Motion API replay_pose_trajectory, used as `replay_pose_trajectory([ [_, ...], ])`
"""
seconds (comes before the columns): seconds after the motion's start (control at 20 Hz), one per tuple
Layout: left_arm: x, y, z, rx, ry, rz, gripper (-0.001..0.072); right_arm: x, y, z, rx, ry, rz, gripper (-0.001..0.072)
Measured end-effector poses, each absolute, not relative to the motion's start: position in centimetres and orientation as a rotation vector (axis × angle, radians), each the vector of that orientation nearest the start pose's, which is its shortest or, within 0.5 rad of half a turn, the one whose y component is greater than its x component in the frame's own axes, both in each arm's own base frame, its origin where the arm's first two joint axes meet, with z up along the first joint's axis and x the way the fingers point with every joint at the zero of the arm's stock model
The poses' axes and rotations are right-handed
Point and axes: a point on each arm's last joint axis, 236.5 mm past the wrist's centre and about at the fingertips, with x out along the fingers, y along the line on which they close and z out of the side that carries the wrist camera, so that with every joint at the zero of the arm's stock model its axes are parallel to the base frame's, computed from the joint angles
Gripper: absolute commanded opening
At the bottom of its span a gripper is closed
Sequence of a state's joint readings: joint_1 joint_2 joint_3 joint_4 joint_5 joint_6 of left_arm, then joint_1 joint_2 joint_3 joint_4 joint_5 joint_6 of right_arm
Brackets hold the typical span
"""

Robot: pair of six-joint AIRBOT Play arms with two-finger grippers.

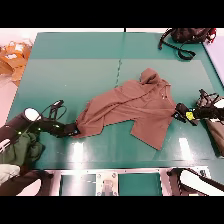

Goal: Fold the shirts.

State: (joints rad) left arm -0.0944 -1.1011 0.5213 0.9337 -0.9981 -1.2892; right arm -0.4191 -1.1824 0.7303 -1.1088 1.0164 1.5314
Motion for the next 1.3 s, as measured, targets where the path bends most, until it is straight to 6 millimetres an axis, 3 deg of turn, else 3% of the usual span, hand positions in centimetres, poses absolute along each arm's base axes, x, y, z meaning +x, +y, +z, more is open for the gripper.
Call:
replay_pose_trajectory([
  [0.1,22.1,-14.6,-10.0,-0.414,1.525,-0.431,0.0238,30.5,-3.8,-7.3,0.743,1.309,-0.168,0.0015],
  [0.15,21.8,-14.8,-10.3,-0.416,1.544,-0.431,0.0032,30.5,-3.8,-7.3,0.743,1.308,-0.168,0.0014],
  [0.3,22.1,-15.1,-10.5,-0.423,1.552,-0.434,0.0025,30.6,-3.5,-7.2,0.751,1.305,-0.159,0.0014],
  [0.4,23.2,-15.6,-9.3,-0.419,1.535,-0.461,0.0024,30.7,-2.9,-6.8,0.768,1.31,-0.132,0.0014],
  [0.5,24.7,-16.3,-6.9,-0.396,1.502,-0.518,0.0024,31.1,-2.1,-5.4,0.782,1.301,-0.082,0.0014],
  [0.6,26.9,-16.9,-3.2,-0.352,1.447,-0.586,0.0025,32.1,-1.1,-2.2,0.792,1.257,-0.016,0.0014],
  [0.7,29.8,-17.7,2.2,-0.294,1.349,-0.658,0.0025,33.8,-0.4,3.4,0.78,1.145,0.064,0.0014],
  [0.8,32.9,-18.2,9.5,-0.222,1.193,-0.712,0.0025,35.4,0.2,11.2,0.732,0.975,0.137,0.0014],
  [0.9,35.7,-18.2,18.6,-0.151,0.976,-0.721,0.0025,36.0,0.3,20.4,0.658,0.77,0.178,0.0015],
  [1.0,36.9,-17.2,28.6,-0.082,0.734,-0.676,0.0025,34.8,0.5,29.8,0.582,0.558,0.196,0.0015],
  [1.1,35.8,-15.4,37.9,-0.035,0.504,-0.597,0.0025,32.4,0.5,38.4,0.507,0.341,0.183,0.0015],
  [1.15,34.5,-14.3,41.7,-0.021,0.406,-0.554,0.0026,30.7,0.7,42.5,0.466,0.232,0.173,0.0015],
  [1.3,30.4,-11.3,48.5,-0.006,0.201,-0.443,0.0025,25.7,1.3,50.8,0.371,-0.009,0.118,0.0015],
])
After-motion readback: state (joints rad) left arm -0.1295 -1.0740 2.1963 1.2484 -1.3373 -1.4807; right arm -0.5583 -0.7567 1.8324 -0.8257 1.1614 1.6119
